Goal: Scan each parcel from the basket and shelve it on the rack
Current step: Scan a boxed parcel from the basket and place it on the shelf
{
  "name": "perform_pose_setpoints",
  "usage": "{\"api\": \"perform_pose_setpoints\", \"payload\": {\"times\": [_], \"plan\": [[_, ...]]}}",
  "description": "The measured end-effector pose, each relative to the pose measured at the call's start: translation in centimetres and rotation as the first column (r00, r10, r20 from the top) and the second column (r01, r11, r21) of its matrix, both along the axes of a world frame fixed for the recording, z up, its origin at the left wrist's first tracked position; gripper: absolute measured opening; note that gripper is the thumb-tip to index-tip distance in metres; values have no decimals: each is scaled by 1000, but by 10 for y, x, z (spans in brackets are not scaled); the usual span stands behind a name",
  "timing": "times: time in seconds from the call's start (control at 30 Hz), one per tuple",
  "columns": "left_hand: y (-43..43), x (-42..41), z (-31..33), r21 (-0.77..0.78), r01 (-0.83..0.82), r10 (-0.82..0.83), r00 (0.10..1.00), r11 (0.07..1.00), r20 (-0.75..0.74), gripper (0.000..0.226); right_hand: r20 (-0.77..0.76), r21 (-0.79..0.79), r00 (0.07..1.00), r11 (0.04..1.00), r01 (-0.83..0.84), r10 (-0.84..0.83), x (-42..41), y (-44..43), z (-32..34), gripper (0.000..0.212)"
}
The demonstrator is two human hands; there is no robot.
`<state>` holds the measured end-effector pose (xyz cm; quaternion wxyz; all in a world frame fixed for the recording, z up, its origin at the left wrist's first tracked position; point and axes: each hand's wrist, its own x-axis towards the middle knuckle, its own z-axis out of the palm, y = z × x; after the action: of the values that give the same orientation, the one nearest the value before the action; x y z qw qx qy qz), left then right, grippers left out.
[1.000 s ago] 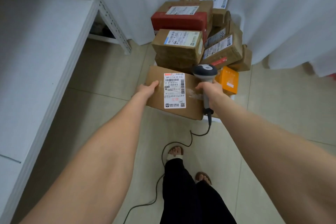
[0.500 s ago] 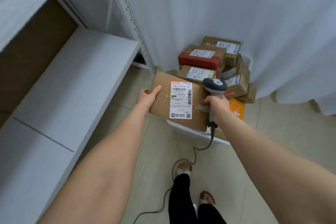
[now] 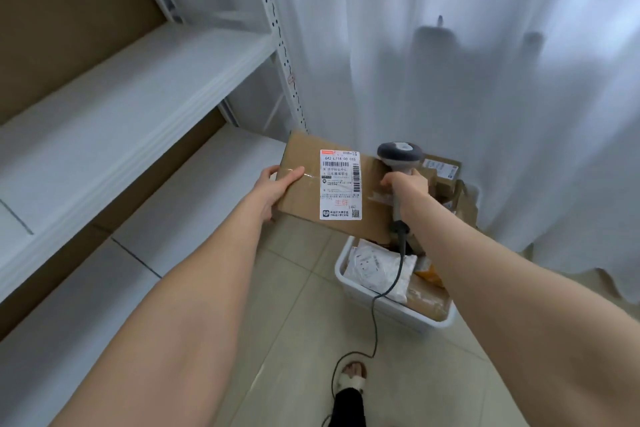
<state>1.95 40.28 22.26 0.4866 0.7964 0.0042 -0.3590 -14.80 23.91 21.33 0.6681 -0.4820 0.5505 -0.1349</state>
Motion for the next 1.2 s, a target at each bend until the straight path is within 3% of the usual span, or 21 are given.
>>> {"api": "perform_pose_setpoints", "payload": {"times": [0.13, 0.33, 0.67, 0.83, 0.97, 1.07, 1.2], "plan": [[21, -5, 33, -48, -27, 25, 999, 998, -43, 93, 46, -55, 997, 997, -55, 57, 8, 12, 35, 47], [47, 2, 61, -58, -91, 93, 995, 994, 32, 100, 84, -112, 987, 986, -126, 136, 29, 27, 74, 46], [76, 44, 90, -247, -147, 151, 988, 958, 1, 82, 30, -192, 982, 965, -179, 189, 78, 50, 112, 33], [84, 76, 99, -271, -131, 142, 990, 954, 20, 84, -24, -210, 981, 959, -192, 191, 103, 60, 118, 18], [87, 92, 99, -253, -128, 140, 990, 959, 31, 84, 27, -288, 994, 953, -90, 102, 121, 71, 130, 14], [85, 99, 101, -263, -148, 155, 988, 953, 5, 84, 144, -251, 978, 962, -111, 151, 130, 78, 140, 15], [80, 99, 106, -298, -215, 214, 976, 930, -38, 85, 192, -219, 948, 952, -213, 256, 131, 87, 153, 4]]}}
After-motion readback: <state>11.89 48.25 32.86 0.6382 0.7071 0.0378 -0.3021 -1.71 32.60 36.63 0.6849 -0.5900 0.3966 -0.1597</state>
